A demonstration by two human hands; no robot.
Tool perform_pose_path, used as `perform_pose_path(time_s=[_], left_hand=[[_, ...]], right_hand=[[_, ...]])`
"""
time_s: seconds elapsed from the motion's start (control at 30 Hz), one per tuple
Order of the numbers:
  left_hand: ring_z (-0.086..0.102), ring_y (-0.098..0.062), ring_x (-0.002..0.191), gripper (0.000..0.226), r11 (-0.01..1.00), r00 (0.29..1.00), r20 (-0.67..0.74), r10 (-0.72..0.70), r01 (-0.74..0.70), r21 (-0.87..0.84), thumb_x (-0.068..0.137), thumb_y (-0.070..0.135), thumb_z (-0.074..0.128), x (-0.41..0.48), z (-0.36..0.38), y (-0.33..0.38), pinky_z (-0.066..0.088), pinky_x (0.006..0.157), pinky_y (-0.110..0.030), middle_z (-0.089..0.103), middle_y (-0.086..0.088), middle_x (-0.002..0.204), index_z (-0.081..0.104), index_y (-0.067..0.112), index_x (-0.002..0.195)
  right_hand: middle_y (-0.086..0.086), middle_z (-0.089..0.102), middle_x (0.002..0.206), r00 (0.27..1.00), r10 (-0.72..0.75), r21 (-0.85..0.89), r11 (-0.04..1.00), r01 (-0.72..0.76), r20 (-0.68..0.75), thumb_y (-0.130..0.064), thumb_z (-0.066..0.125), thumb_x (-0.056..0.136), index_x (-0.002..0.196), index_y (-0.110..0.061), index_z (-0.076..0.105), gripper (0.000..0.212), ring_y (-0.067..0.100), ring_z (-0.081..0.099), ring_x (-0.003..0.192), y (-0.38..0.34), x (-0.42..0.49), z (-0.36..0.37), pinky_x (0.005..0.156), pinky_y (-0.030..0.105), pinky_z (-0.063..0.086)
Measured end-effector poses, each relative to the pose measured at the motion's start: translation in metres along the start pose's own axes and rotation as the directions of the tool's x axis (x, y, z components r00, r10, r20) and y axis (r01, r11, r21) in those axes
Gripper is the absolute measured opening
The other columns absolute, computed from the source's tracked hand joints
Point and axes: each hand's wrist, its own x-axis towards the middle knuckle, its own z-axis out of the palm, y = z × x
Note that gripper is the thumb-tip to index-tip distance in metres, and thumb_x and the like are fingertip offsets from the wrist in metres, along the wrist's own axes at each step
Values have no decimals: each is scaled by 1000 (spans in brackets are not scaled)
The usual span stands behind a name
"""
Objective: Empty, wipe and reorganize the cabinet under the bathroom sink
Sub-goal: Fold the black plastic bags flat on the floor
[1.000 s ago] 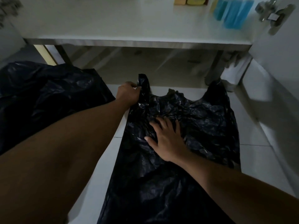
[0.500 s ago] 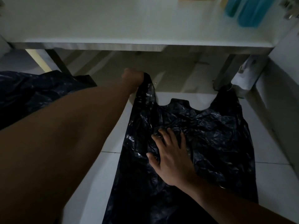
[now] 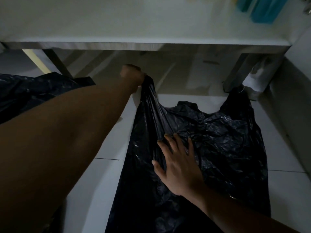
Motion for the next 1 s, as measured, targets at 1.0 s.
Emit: perform_pose_path(time_s=[1.0], left_hand=[[47, -30, 133, 72, 131, 792, 599, 118, -611, 781, 94, 55, 52, -175, -44, -76, 36, 107, -48, 47, -11, 147, 23, 28, 154]], right_hand=[[0, 56, 132, 984, 173, 638, 763, -104, -46, -28, 39, 102, 139, -24, 45, 37, 17, 55, 117, -6, 5, -49, 109, 38, 37]])
